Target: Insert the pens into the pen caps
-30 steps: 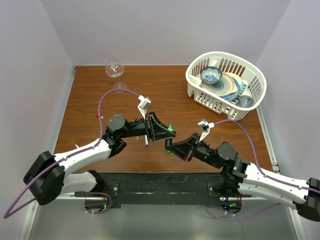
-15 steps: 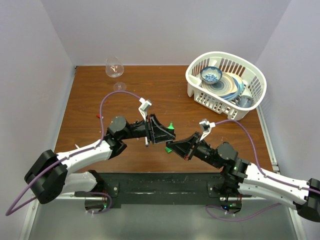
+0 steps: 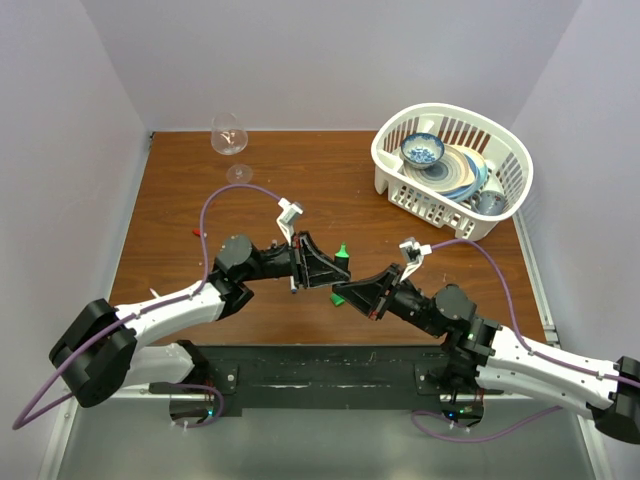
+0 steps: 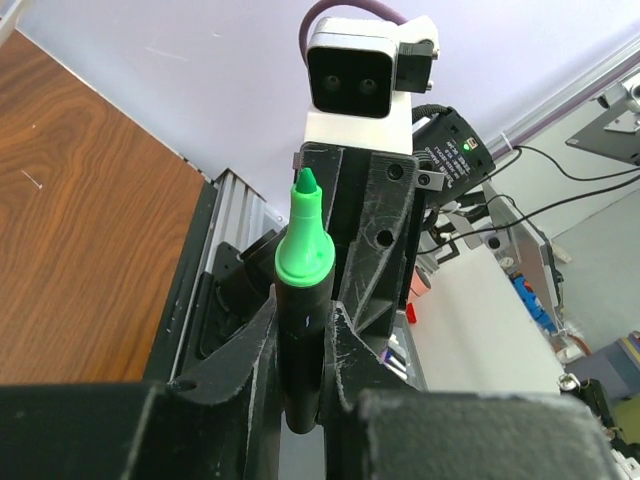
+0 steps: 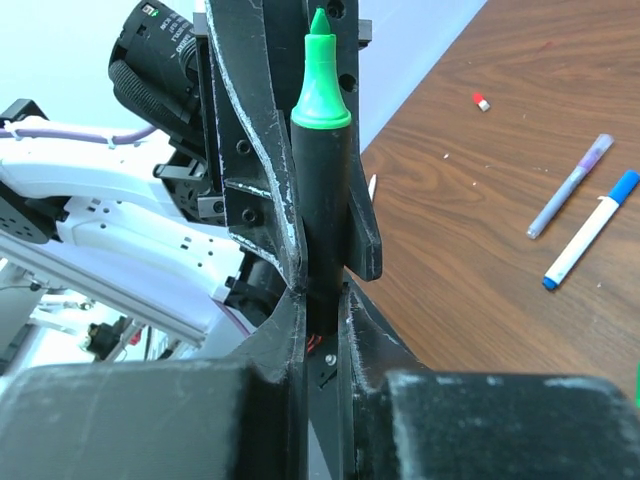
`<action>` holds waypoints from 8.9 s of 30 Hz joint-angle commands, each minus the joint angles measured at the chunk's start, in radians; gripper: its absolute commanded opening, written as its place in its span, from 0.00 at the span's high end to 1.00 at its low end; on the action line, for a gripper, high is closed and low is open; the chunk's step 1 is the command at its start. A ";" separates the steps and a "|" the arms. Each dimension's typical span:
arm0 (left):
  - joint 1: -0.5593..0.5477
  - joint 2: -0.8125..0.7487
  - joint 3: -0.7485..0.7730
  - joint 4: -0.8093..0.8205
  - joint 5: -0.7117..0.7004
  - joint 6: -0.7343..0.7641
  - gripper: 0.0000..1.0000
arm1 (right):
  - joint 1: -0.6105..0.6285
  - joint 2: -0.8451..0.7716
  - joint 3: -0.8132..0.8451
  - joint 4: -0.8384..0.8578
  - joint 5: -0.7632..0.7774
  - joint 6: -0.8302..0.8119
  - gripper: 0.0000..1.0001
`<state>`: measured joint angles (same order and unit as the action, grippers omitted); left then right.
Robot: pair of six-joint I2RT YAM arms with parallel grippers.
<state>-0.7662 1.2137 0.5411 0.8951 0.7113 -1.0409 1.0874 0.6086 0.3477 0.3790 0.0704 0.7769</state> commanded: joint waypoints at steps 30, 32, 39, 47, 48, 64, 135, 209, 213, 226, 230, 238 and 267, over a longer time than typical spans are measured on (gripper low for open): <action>0.239 -0.387 0.227 -1.157 -0.564 0.771 1.00 | 0.000 0.555 0.132 -0.322 0.144 0.190 0.90; 0.239 -0.388 0.232 -1.159 -0.569 0.777 1.00 | 0.000 0.594 0.157 -0.322 0.152 0.179 0.90; 0.239 -0.410 0.224 -1.159 -0.575 0.780 1.00 | 0.000 0.736 0.218 -0.256 0.193 0.148 0.93; 0.239 -0.414 0.223 -1.159 -0.575 0.780 1.00 | 0.000 0.838 0.269 -0.249 0.235 0.110 0.94; 0.240 -0.414 0.223 -1.160 -0.575 0.780 1.00 | 0.000 0.841 0.269 -0.256 0.247 0.099 0.95; 0.240 -0.418 0.223 -1.162 -0.584 0.779 1.00 | -0.133 0.820 0.237 -0.322 0.391 -0.059 0.95; 0.239 -0.493 0.204 -1.138 -0.549 0.772 1.00 | -0.182 1.275 0.866 -1.204 0.410 0.871 0.87; 0.232 -0.313 -0.032 -0.720 -0.177 0.482 1.00 | -0.061 0.790 0.950 -0.623 0.491 -0.011 1.00; 0.232 -0.309 -0.033 -0.717 -0.179 0.481 1.00 | -0.060 0.810 0.970 -0.609 0.491 -0.019 1.00; 0.232 -0.313 -0.035 -0.714 -0.185 0.478 1.00 | -0.047 0.844 0.961 -0.611 0.467 -0.001 1.00; 0.234 -0.310 -0.030 -0.713 -0.188 0.475 1.00 | -0.034 0.838 0.932 -0.609 0.460 0.019 1.00; 0.232 -0.304 -0.029 -0.679 -0.185 0.466 1.00 | 0.051 0.870 0.904 -0.647 0.500 0.044 1.00; 0.232 -0.353 0.053 -0.518 0.011 0.461 1.00 | 0.161 0.518 0.682 -0.595 0.534 0.001 0.34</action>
<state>-0.5373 0.9131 0.5556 0.2283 0.6395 -0.5907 1.2381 1.2293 1.0729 -0.2432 0.6662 0.8730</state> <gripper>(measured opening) 0.204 0.570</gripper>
